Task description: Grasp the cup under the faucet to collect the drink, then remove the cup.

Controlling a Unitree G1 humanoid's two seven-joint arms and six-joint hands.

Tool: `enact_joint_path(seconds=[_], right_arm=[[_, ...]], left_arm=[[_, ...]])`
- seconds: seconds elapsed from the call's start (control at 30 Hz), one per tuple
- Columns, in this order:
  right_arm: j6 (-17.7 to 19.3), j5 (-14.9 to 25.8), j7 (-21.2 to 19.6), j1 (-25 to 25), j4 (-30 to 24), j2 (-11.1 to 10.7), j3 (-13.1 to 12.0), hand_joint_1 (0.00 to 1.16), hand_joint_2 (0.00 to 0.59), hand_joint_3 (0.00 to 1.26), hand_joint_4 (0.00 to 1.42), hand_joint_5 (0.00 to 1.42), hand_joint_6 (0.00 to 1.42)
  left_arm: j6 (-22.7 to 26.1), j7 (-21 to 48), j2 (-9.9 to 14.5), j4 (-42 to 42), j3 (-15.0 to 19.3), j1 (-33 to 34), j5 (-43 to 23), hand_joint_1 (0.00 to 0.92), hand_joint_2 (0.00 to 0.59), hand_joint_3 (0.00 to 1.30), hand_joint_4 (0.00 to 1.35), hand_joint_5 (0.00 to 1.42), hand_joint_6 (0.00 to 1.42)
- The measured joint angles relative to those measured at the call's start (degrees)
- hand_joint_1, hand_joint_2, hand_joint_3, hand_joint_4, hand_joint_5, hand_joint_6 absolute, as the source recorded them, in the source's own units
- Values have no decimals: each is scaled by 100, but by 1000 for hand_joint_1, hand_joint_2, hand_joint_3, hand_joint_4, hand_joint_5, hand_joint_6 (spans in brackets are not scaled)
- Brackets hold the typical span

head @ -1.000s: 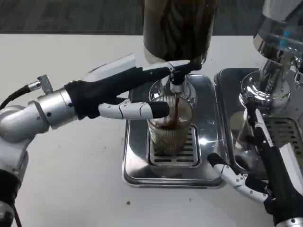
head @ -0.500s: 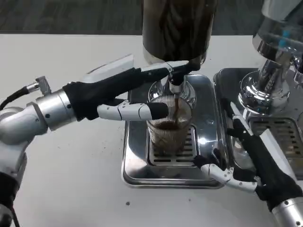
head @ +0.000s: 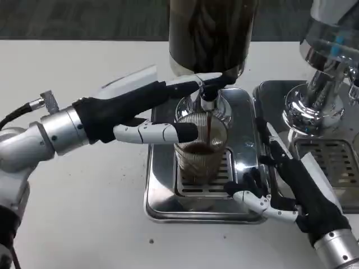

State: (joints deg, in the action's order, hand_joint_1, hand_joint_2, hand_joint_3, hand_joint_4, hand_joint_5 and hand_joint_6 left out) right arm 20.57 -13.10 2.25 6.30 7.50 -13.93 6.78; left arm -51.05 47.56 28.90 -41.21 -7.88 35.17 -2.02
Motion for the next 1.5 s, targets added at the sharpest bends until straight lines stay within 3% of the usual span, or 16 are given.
enact_joint_path(seconds=[0.5,1.13,1.5], right_arm=[[44,197,93,-389,451,180,2,742,198,0,0,27,162],[466,221,93,-921,1428,460,69,732,209,0,0,28,152],[519,227,93,-988,1509,542,69,715,216,0,0,28,148]], left_arm=[[42,0,42,130,-1,-80,-5,0,141,133,26,42,7],[184,3,176,349,-2,-135,-6,0,142,137,26,44,7],[268,5,202,372,8,-190,-182,0,150,137,26,44,18]])
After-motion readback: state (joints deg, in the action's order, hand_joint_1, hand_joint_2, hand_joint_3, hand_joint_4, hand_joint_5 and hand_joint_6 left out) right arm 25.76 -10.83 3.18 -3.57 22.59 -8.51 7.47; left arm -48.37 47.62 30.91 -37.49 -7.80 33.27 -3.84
